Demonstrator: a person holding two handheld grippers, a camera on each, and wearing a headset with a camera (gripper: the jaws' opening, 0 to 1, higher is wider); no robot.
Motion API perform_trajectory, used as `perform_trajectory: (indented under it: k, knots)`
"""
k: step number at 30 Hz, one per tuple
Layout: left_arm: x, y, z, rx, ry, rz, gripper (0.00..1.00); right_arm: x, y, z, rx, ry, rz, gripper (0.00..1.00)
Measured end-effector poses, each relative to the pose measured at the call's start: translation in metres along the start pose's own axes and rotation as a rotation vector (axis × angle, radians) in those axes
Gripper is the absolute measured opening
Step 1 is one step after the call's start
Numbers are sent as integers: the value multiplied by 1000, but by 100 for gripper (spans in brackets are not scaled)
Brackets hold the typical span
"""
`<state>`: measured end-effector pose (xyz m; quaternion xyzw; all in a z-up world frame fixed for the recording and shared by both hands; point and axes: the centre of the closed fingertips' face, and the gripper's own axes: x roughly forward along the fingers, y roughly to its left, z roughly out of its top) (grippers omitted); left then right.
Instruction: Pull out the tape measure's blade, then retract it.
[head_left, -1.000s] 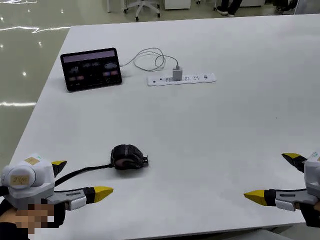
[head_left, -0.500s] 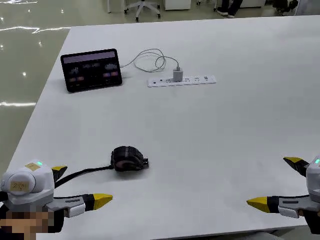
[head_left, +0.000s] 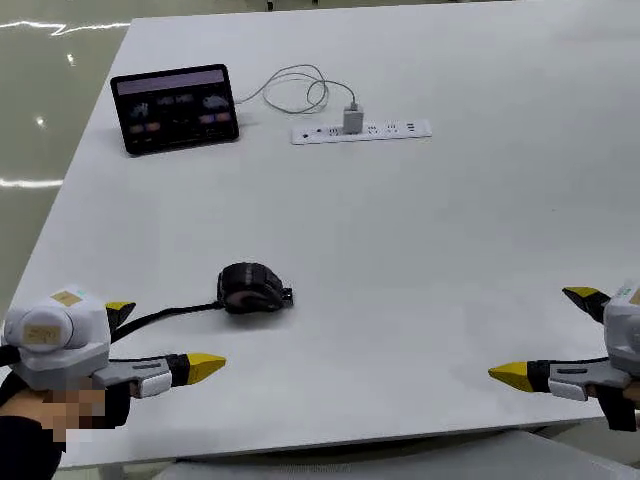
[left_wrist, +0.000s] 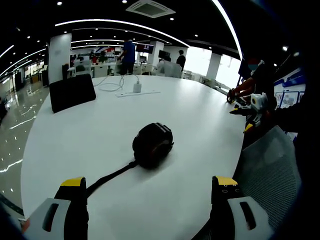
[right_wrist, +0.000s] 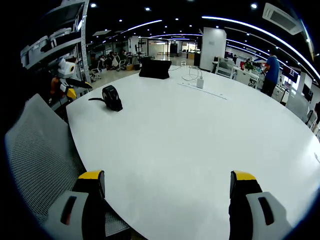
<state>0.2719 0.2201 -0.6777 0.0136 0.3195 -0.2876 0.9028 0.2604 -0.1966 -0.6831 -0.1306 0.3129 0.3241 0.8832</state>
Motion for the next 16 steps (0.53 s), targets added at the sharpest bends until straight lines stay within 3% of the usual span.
perform_trajectory:
  k: [16]
  knots:
    - [-3,5,4,-3,-14,10,100,0,1,-2,12,-1,-3,100]
